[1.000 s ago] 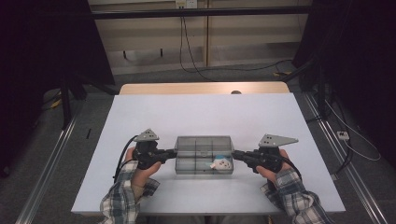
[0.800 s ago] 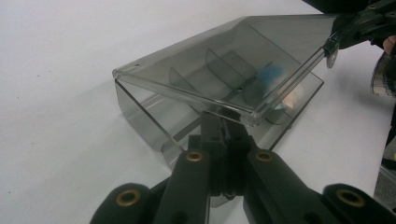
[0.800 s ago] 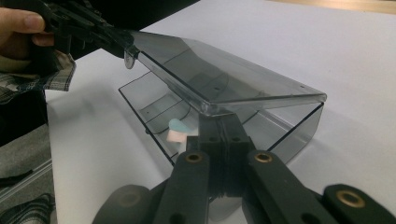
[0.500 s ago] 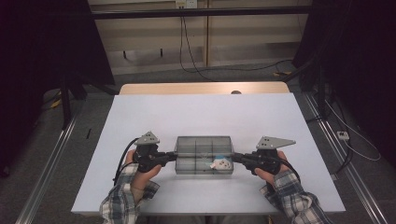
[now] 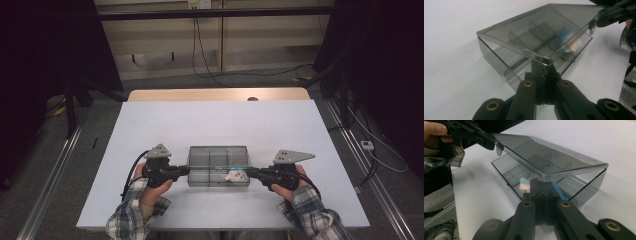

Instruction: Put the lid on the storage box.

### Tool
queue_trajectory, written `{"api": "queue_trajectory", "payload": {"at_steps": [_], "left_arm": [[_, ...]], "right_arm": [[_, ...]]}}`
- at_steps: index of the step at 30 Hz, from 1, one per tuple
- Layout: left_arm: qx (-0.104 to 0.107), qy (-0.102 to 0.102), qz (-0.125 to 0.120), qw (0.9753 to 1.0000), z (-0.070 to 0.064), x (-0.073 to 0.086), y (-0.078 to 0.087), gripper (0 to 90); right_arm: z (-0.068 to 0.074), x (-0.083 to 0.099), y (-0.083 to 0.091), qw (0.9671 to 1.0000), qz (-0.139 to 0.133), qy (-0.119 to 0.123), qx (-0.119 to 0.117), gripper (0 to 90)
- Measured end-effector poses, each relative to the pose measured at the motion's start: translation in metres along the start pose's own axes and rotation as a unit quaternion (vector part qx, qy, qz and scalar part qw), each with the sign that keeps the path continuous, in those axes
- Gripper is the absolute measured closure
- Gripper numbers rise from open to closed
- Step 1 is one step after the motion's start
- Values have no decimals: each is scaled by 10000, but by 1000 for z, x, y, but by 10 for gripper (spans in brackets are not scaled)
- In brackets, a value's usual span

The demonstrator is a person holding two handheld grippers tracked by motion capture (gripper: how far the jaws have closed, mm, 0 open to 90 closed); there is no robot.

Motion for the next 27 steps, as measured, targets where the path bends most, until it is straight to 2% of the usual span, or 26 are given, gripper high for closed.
{"api": "queue_trajectory", "payload": {"at_steps": [27], "left_arm": [[-39, -54, 66, 10000, -1, 9, 0, 897]], "right_arm": [[3, 8, -2, 9998, 167, 92, 6, 900]]}}
Point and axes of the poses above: each handheld gripper's, and its own axes: y roughly backward along the jaws, x roughly out of its underside, z roughly to its left, the point moved 7 cm from there along -y, roughly forward along the jaws, and after that the axes turned 14 degrees about -x, right-handed, at the moved point
